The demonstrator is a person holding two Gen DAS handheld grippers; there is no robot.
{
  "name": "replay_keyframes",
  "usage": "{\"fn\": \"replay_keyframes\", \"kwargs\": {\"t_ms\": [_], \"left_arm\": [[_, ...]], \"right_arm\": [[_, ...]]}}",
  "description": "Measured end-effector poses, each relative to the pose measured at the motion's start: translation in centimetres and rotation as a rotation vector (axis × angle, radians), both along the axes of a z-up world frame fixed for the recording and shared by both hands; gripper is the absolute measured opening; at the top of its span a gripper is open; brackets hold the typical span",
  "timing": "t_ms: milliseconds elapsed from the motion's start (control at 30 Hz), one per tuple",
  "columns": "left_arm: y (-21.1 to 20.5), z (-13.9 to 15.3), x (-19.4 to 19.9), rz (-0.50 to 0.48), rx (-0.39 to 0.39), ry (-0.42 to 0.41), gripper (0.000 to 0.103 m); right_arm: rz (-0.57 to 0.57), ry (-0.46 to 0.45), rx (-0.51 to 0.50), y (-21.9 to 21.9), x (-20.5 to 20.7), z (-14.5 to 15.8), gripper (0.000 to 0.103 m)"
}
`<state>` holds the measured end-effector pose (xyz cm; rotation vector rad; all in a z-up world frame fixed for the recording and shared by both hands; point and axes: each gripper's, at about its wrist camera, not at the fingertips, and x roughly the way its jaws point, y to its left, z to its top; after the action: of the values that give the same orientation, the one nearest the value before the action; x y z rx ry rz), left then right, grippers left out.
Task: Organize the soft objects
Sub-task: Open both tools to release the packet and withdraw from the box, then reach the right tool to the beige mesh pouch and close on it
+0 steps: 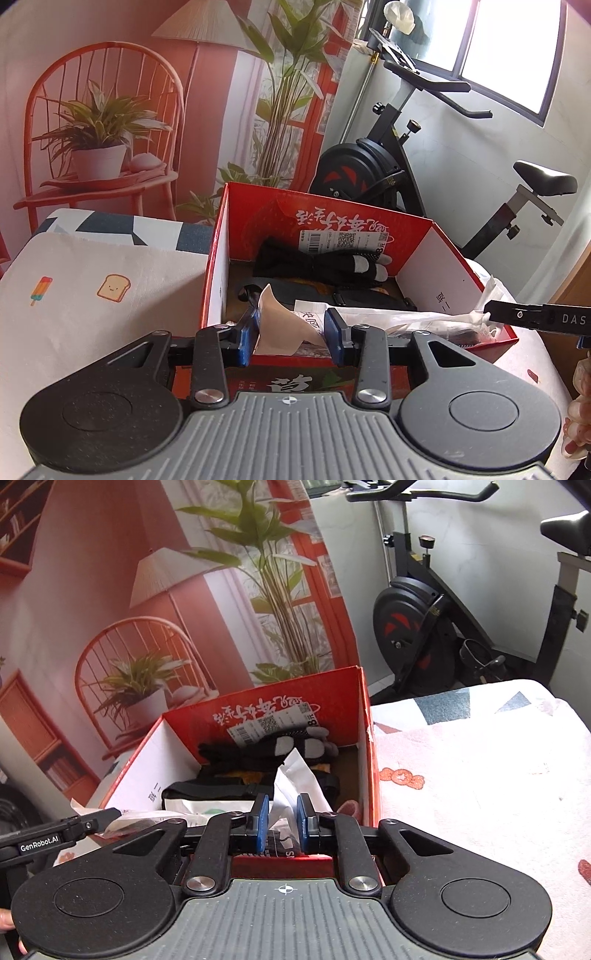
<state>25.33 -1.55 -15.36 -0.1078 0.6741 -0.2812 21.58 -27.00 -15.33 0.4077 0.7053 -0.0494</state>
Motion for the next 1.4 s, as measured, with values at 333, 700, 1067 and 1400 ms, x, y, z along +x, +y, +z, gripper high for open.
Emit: {"fn": "replay_keyframes", "kwargs": {"t_ms": [333, 700, 1067, 1400], "left_arm": [[-0.1, -0.4, -0.3, 0.000, 0.014, -0.004, 0.043], [0.5, 1.5, -4.2, -0.027, 0.050, -0.085, 0.058], [2.5, -2.5, -7.2, 0.006, 0.021, -0.007, 0.067], [3.7, -7.7, -8.7, 0.057, -0.015, 0.116, 0.067]], "right_arm": [[0.019, -0.009, -0.042, 0.8, -0.4, -0.4, 0.018], [-0.060, -0.156, -0.057, 0.1, -5.0, 0.8, 0.061], [-0.081, -0.147, -0.173, 1.9, -11.1, -3.0, 0.096], [-0.052, -0.004, -0.165, 4.3, -13.6, -8.9, 0.093]]}}
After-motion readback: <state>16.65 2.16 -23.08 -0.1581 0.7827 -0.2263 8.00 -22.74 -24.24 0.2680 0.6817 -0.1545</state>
